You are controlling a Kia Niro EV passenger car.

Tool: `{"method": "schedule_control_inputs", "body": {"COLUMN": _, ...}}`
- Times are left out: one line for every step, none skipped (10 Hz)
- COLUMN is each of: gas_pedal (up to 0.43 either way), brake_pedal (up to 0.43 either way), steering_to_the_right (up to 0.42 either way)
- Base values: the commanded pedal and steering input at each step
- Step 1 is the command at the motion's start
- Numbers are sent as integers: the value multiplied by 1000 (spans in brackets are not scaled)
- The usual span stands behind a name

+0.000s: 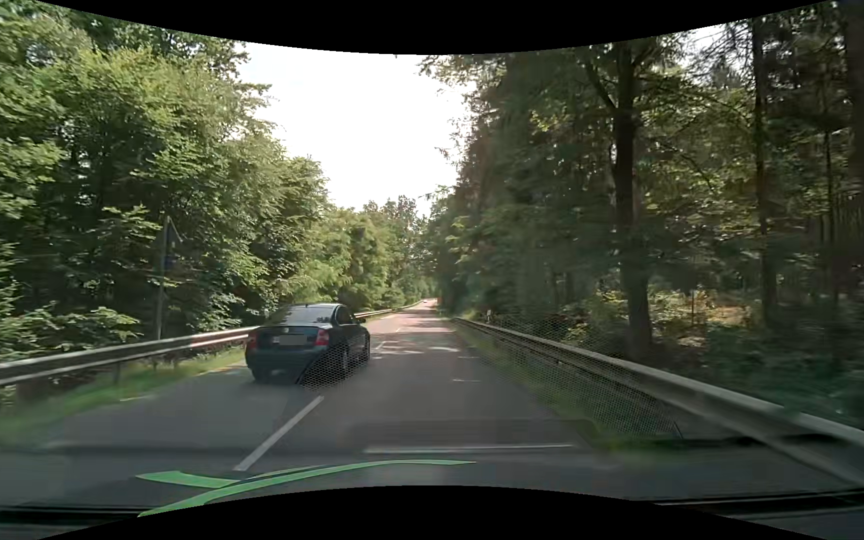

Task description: Follow the waypoints while adhering to traffic rules and regulations

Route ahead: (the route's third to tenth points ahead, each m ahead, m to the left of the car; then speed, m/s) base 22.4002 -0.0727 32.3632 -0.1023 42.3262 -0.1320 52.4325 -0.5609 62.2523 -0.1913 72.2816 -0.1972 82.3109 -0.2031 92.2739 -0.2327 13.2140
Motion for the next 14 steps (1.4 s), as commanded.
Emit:
{"method": "schedule_control_inputs", "body": {"gas_pedal": 79, "brake_pedal": 0, "steering_to_the_right": -3}}
{"method": "schedule_control_inputs", "body": {"gas_pedal": 79, "brake_pedal": 0, "steering_to_the_right": -3}}
{"method": "schedule_control_inputs", "body": {"gas_pedal": 79, "brake_pedal": 0, "steering_to_the_right": -3}}
{"method": "schedule_control_inputs", "body": {"gas_pedal": 79, "brake_pedal": 0, "steering_to_the_right": -3}}
{"method": "schedule_control_inputs", "body": {"gas_pedal": 79, "brake_pedal": 0, "steering_to_the_right": -3}}
{"method": "schedule_control_inputs", "body": {"gas_pedal": 79, "brake_pedal": 0, "steering_to_the_right": -3}}
{"method": "schedule_control_inputs", "body": {"gas_pedal": 79, "brake_pedal": 0, "steering_to_the_right": -3}}
{"method": "schedule_control_inputs", "body": {"gas_pedal": 79, "brake_pedal": 0, "steering_to_the_right": -3}}
{"method": "schedule_control_inputs", "body": {"gas_pedal": 79, "brake_pedal": 0, "steering_to_the_right": -3}}
{"method": "schedule_control_inputs", "body": {"gas_pedal": 87, "brake_pedal": 0, "steering_to_the_right": -3}}
{"method": "schedule_control_inputs", "body": {"gas_pedal": 87, "brake_pedal": 0, "steering_to_the_right": -3}}
{"method": "schedule_control_inputs", "body": {"gas_pedal": 87, "brake_pedal": 0, "steering_to_the_right": -3}}
{"method": "schedule_control_inputs", "body": {"gas_pedal": 87, "brake_pedal": 0, "steering_to_the_right": -3}}
{"method": "schedule_control_inputs", "body": {"gas_pedal": 87, "brake_pedal": 0, "steering_to_the_right": -2}}
